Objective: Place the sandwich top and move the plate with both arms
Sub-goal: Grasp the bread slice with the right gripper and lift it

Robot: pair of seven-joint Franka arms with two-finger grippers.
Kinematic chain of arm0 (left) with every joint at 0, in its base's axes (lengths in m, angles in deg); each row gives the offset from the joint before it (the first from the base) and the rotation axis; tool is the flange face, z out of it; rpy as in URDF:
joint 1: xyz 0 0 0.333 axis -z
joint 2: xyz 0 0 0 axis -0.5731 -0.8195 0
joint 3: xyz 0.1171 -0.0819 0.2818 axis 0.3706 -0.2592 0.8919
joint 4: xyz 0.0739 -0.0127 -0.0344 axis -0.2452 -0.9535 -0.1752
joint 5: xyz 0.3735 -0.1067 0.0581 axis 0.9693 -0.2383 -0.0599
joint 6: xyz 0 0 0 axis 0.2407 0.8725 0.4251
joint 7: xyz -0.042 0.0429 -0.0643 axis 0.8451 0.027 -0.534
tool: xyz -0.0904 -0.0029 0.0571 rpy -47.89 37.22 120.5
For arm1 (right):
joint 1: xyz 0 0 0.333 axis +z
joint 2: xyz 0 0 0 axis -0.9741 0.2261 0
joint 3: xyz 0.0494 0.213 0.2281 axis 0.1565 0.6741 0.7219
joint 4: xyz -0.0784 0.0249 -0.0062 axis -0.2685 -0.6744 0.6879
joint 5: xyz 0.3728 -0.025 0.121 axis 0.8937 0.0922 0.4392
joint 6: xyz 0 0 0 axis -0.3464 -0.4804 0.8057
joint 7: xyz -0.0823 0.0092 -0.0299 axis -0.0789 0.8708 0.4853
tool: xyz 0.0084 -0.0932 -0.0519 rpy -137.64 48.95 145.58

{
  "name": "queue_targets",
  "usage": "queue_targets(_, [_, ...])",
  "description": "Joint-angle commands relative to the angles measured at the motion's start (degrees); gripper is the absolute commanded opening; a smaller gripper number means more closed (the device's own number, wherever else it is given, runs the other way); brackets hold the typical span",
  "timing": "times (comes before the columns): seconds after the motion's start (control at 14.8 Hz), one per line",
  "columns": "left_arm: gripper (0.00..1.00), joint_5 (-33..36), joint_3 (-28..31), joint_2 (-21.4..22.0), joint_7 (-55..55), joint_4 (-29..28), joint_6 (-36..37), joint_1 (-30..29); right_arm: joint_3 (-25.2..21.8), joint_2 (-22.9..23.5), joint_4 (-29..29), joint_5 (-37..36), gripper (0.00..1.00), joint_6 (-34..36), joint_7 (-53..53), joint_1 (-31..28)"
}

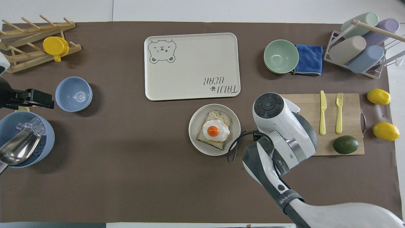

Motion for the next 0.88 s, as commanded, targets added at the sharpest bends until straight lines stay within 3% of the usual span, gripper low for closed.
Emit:
queue_targets(0.0, [1.0,0.9,-0.2,1.4,0.6,-1.1,0.5,-0.2,0.4,-3.4,5.6,-1.3,1.0,-3.3,-2.3,-0.4])
queue_targets(0.68, [1.0,0.9,-0.2,1.4,0.6,-1.1,0.5,-0.2,0.3,-4.7,11.1,-6.1,0.99,-8.9,-2.2,-1.3])
queue_targets(0.81, [1.0,0.9,-0.2,1.4,0.6,-1.1,0.5,-0.2,0.3,-4.5,11.1,-7.0,0.95,-8.9,-2.2,-1.3])
